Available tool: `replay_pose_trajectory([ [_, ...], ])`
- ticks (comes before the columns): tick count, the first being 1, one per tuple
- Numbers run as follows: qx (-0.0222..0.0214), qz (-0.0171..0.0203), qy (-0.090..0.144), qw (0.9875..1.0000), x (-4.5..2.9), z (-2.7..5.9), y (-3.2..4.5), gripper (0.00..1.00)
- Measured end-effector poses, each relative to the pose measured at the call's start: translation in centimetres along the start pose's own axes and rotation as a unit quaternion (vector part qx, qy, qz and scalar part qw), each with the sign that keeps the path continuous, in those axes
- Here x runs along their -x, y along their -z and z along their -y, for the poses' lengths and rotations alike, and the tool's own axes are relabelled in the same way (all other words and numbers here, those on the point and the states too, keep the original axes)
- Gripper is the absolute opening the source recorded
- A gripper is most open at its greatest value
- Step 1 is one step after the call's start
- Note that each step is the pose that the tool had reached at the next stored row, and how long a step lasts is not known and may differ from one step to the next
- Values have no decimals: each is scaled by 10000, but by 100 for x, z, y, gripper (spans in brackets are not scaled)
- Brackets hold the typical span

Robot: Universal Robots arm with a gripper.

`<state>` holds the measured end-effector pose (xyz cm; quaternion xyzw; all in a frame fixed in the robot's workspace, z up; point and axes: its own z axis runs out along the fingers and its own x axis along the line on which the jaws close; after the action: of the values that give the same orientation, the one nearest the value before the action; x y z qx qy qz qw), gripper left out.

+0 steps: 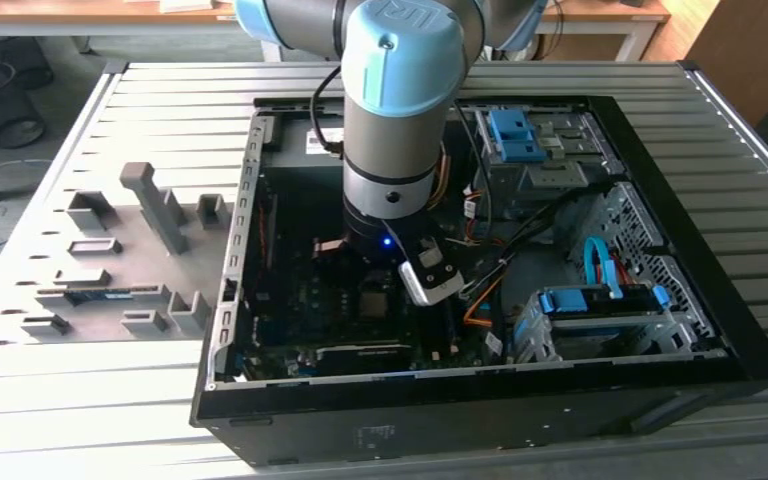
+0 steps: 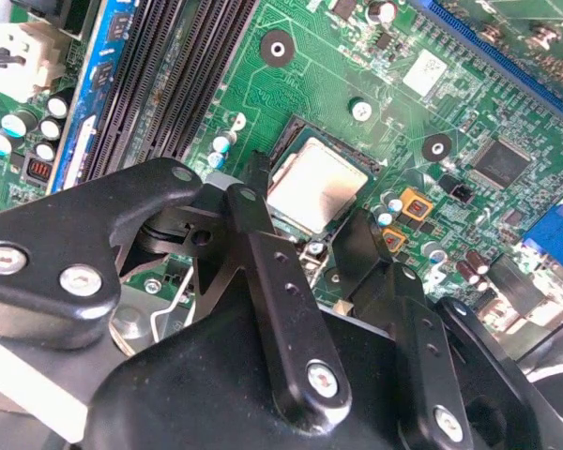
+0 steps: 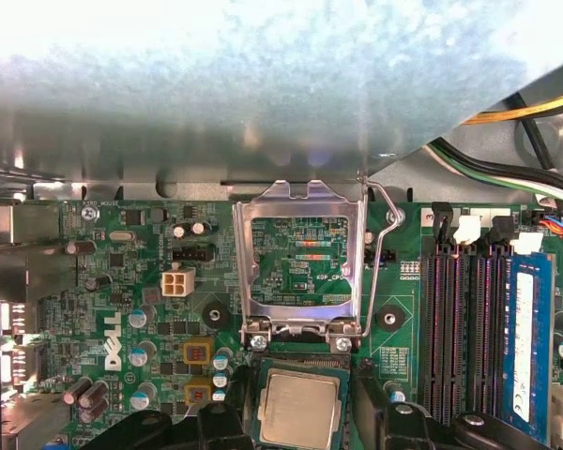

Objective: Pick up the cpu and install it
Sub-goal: 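Place the cpu into insertion slot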

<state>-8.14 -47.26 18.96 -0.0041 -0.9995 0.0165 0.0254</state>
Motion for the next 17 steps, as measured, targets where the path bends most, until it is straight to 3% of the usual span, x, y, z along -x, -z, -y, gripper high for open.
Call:
replay_pose_trajectory([
  [2, 0, 0, 0, 10000, 0, 0, 0, 55],
  [3, -1, 1, 0, 10000, 1, 0, 1, 47],
  [5, -1, 0, 1, 10000, 1, 0, 1, 45],
  [17, 0, 0, 1, 10000, 0, 0, 0, 45],
])
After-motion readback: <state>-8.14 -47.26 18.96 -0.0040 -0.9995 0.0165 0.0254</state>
